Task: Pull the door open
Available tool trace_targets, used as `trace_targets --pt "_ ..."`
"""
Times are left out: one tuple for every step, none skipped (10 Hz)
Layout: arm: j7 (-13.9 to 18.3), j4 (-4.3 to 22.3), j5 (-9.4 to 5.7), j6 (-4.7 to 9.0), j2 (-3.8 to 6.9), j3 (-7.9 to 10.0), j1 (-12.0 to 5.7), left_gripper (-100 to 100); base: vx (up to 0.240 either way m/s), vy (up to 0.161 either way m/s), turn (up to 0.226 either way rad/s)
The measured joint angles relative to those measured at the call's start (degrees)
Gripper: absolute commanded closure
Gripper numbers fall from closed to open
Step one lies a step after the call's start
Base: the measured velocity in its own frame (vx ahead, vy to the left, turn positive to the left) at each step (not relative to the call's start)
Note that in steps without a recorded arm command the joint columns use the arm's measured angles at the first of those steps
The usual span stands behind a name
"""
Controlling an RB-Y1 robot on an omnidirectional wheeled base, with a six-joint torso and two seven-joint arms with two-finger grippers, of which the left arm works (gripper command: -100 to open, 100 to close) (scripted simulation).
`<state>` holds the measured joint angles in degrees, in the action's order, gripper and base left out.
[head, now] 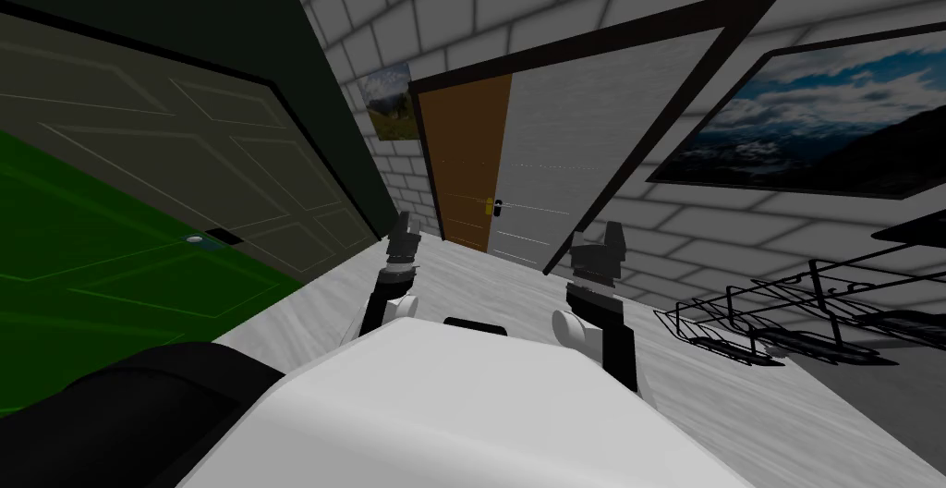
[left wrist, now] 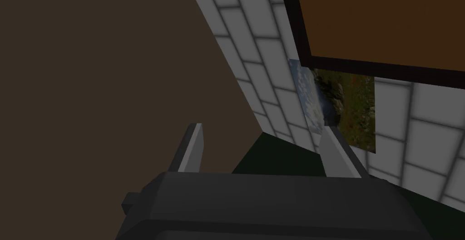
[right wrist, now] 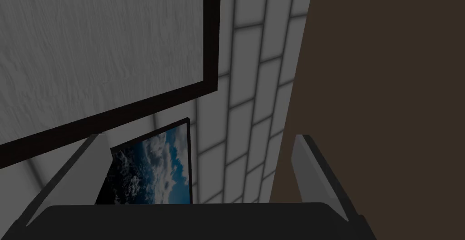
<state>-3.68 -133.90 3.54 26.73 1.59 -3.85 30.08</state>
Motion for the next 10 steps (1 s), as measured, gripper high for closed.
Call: trace_targets --pt "0.15 1.03 -0.12 0.01 0.28 -0.01 -0.40 -100 0.160 -0.045 -0.078" --pt "0.38 2.15 -0.26 -0.03 0.60 -0.10 -0.75 -100 0.208 -0.059 -0.061" --pt "0.66 3.71 -0.47 -0.35 0.96 0.08 -1.82 -100 0.160 -0.029 -0.037" --pt "1.08 4.56 -0.78 -0.72 1.46 0.39 -2.32 -100 0.122 0.011 -0.037" --pt "1.39 5.60 -0.98 -0.75 1.77 0.52 -2.73 -100 0.112 0.008 -0.052" --pt "1.57 6.74 -1.10 -0.66 1.98 0.55 -3.21 -100 0.127 -0.016 -0.081" --pt "1.64 8.27 -1.11 -0.64 2.09 0.19 -3.71 -100 0.122 -0.030 -0.064" --pt "2.01 9.55 -1.42 -0.94 2.61 0.47 -4.48 -100 0.109 -0.029 -0.057" --pt "2.40 10.78 -1.68 -1.19 3.00 0.70 -5.16 -100 0.090 -0.033 -0.059" --pt "2.68 12.10 -1.87 -1.38 3.30 0.80 -5.89 -100 0.103 -0.020 -0.057"
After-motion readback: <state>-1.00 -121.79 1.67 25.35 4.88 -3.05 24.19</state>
